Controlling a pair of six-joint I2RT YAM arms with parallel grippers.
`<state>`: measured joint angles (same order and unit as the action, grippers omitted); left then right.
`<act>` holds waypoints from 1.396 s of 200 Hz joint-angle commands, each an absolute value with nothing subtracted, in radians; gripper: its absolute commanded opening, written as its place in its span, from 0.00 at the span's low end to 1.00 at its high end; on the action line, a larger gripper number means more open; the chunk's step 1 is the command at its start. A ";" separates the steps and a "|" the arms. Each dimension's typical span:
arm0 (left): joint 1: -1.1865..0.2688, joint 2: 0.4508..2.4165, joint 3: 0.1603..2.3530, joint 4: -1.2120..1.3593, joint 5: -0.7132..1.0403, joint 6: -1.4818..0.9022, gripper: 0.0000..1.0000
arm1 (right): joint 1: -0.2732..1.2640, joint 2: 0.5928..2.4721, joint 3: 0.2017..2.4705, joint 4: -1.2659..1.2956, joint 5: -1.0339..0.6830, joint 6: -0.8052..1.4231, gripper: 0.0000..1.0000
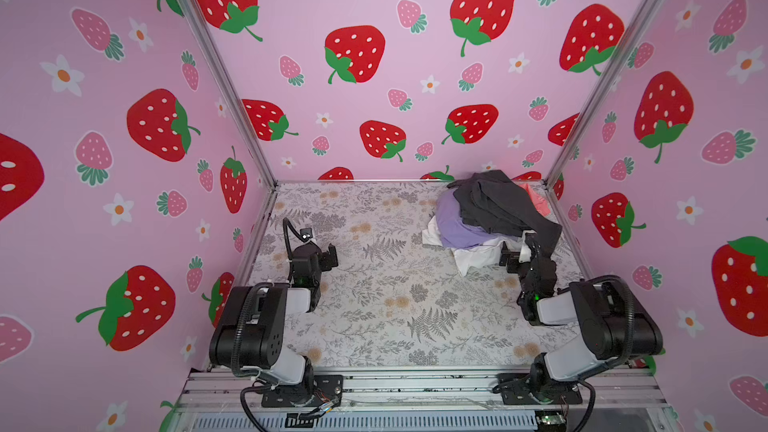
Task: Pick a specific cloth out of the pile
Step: 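Raise both arms from rest toward the clothes pile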
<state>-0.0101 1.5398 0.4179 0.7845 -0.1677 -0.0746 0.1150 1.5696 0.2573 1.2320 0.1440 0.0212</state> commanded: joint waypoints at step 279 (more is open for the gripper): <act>-0.010 1.433 0.535 0.536 -0.259 -0.096 0.99 | 0.135 1.451 0.326 1.032 0.236 0.027 1.00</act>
<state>-0.0101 1.5246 0.4366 0.7197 -0.1913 -0.0795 0.1246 1.5452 0.2668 1.1805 0.1829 0.0246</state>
